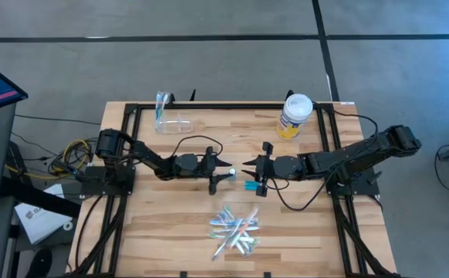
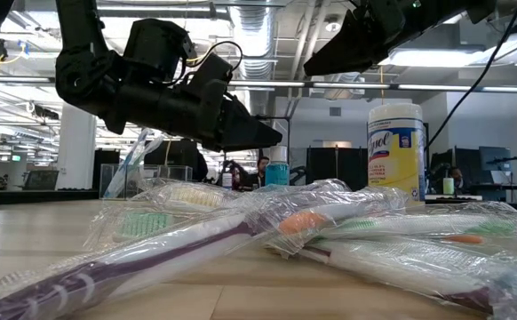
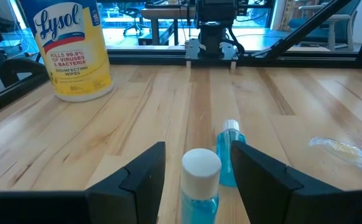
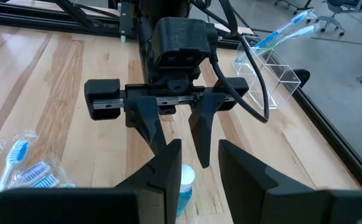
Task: Pick & Place toothbrushing station
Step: Put the blue mouthwash into the transparent organizer
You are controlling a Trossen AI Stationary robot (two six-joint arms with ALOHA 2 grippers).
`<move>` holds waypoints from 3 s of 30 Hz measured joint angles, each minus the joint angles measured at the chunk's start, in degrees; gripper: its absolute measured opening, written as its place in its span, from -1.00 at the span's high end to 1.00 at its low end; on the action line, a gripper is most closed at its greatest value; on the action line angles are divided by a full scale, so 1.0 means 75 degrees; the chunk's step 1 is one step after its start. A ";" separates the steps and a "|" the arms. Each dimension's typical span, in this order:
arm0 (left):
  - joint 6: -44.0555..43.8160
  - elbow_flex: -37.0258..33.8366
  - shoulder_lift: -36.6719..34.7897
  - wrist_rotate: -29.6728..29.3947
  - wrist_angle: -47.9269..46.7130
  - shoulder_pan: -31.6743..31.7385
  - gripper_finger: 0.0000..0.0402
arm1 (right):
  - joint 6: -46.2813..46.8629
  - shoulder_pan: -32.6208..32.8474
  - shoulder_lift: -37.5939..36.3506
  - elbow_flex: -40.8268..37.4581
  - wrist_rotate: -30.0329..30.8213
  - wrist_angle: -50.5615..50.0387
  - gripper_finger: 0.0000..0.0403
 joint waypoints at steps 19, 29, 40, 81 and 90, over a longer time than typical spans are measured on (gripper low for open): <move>-0.0006 0.0073 0.0003 0.0000 0.0067 -0.0006 0.12 | -0.0001 -0.0001 0.0000 0.0000 0.0000 0.0003 0.52; -0.0003 0.0242 0.0003 0.0003 0.0052 0.0000 0.12 | -0.0011 -0.0001 0.0000 0.0000 0.0000 0.0003 0.52; -0.0137 0.0591 0.0897 0.0049 0.0075 -0.0051 0.12 | -0.0064 -0.0001 0.0000 -0.0003 0.0000 0.0053 0.52; -0.0146 0.0666 0.0772 0.0055 -0.0111 -0.0044 0.54 | -0.0122 -0.0001 0.0000 -0.0003 0.0000 0.0003 0.52; -0.0153 0.0667 0.0772 0.0042 -0.0135 0.0017 0.52 | -0.0122 -0.0001 0.0000 -0.0003 0.0000 0.0000 0.52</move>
